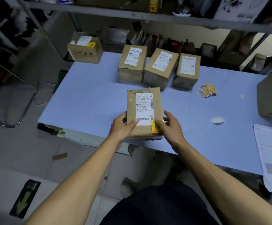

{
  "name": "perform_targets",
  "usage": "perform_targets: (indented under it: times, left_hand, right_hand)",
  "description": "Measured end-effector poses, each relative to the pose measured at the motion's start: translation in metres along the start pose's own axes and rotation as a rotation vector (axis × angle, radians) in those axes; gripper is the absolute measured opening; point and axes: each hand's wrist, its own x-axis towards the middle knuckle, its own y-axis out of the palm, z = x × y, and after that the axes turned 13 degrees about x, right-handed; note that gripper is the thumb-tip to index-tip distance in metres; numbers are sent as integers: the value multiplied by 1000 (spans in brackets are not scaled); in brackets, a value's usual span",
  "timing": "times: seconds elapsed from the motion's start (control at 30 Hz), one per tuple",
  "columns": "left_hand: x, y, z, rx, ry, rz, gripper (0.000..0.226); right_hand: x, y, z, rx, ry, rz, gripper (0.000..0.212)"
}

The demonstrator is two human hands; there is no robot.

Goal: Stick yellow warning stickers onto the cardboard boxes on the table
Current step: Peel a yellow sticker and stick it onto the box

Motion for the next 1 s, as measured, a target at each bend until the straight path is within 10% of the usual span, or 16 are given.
perform_targets:
  times: [0.37,1.0]
  left_hand:
    - [1,-75,40,-147,-50,-107,84]
    - [145,-178,-5,-377,-59,-112,34]
  right_hand:
    - [-3,94,7,191,30,169,27]
    - [161,199,92,247,-38,373,35]
